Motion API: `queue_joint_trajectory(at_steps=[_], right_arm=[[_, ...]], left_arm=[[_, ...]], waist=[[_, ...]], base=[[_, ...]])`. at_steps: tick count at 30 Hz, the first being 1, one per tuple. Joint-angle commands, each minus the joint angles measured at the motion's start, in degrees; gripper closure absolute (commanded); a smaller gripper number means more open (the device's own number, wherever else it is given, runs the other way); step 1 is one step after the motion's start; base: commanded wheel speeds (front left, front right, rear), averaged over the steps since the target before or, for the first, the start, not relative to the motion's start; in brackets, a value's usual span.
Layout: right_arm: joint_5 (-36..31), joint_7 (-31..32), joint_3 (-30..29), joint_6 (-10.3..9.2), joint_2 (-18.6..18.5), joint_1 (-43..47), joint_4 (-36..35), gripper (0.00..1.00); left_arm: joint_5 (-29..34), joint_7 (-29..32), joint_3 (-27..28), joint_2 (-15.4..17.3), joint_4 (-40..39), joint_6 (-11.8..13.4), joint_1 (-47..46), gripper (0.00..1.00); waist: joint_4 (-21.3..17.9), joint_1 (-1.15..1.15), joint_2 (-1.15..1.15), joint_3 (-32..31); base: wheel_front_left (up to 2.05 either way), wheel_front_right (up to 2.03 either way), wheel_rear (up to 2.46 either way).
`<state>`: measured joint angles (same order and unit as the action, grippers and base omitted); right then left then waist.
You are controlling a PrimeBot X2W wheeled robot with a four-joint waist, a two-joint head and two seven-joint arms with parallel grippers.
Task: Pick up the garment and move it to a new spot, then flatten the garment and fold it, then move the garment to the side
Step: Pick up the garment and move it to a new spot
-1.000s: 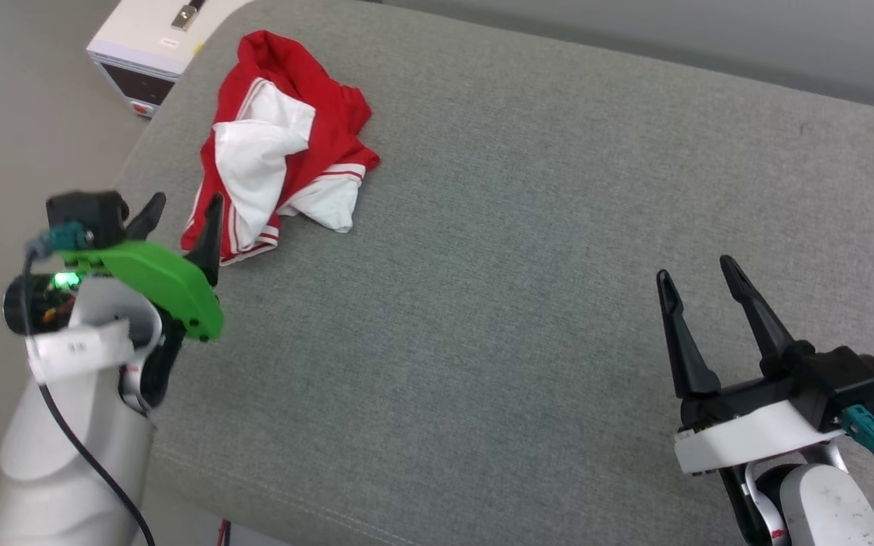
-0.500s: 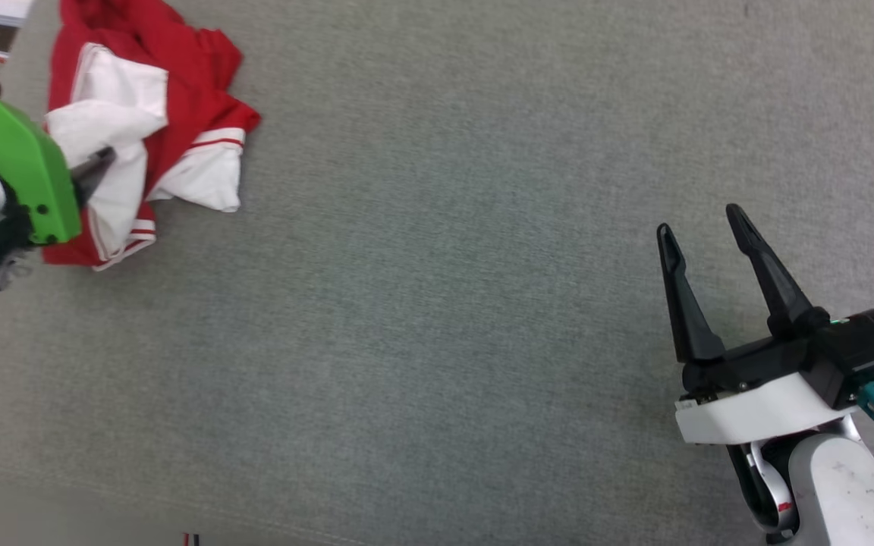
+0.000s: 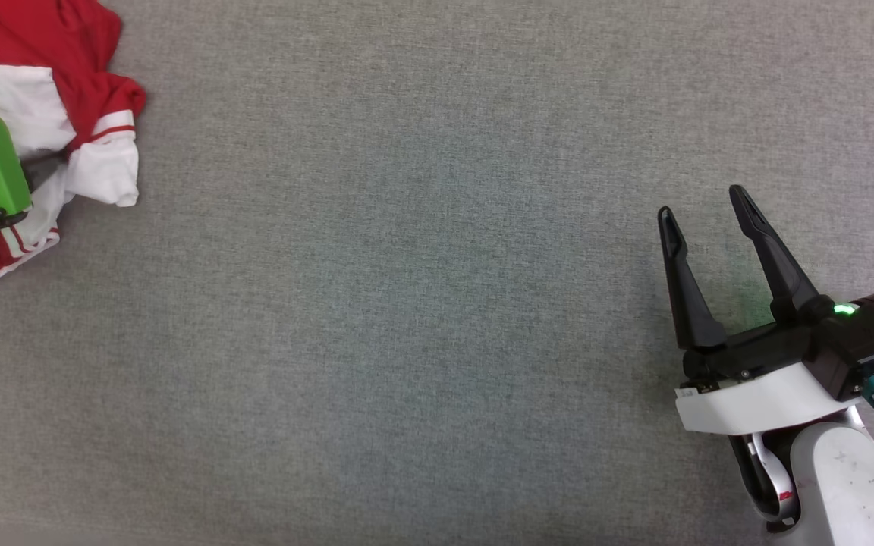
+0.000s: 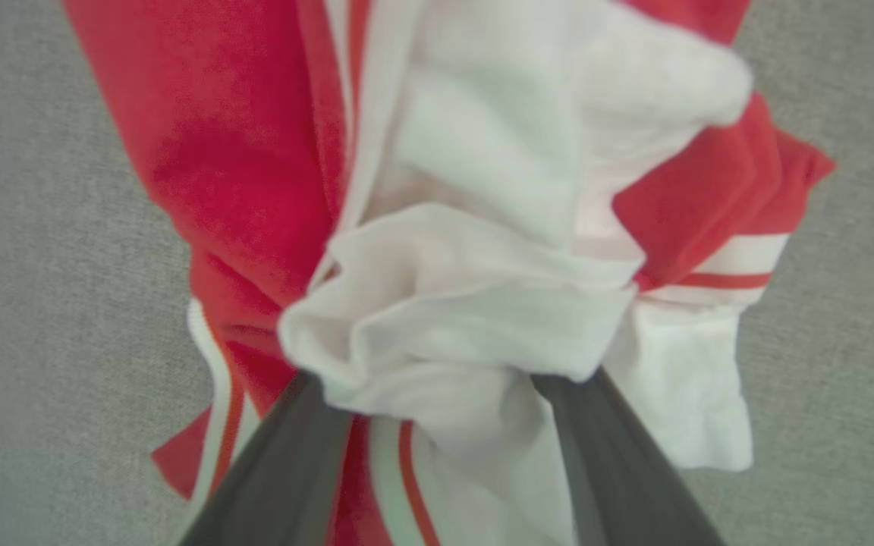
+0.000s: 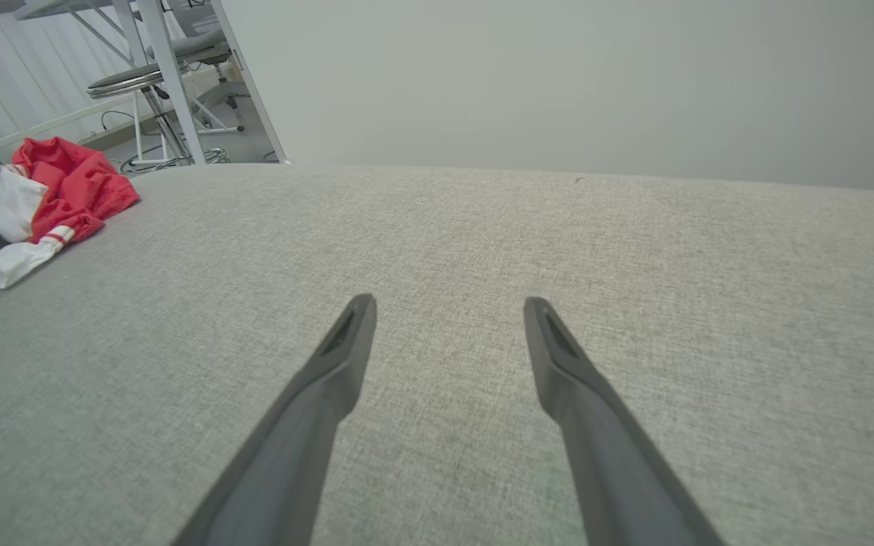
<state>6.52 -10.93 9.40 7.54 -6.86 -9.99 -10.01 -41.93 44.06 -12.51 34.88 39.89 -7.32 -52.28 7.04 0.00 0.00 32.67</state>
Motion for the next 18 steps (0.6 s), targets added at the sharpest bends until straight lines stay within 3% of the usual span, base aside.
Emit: queue_joint_trajectory(at_steps=[1, 12, 18], right_arm=[[-0.35, -0.43, -0.16, -0.05, -0.1, -1.18, -0.15, 0.0], [0.12, -1.48, -0.99, -0.05, 0.42, -0.74, 3.28, 0.0], [0.99, -2.72, -1.88, -0.05, 1.47, 0.67, 6.54, 0.0]], left_arm=[[-0.66, 0.56, -0.76, -1.08, 1.46, -0.12, 0.05, 1.0], [-1.64, -4.46, -3.19, 0.32, 2.92, -0.15, -0.98, 1.0], [-0.56, -14.17, -4.59, 2.45, -0.79, -0.16, -1.32, 1.0]], waist=[[-0.49, 0.0, 0.0, 0.44], [0.2, 0.0, 0.0, -5.19], [0.17, 0.0, 0.0, -11.86]], base=[[0.0, 0.0, 0.0], [0.0, 0.0, 0.0], [0.0, 0.0, 0.0]])
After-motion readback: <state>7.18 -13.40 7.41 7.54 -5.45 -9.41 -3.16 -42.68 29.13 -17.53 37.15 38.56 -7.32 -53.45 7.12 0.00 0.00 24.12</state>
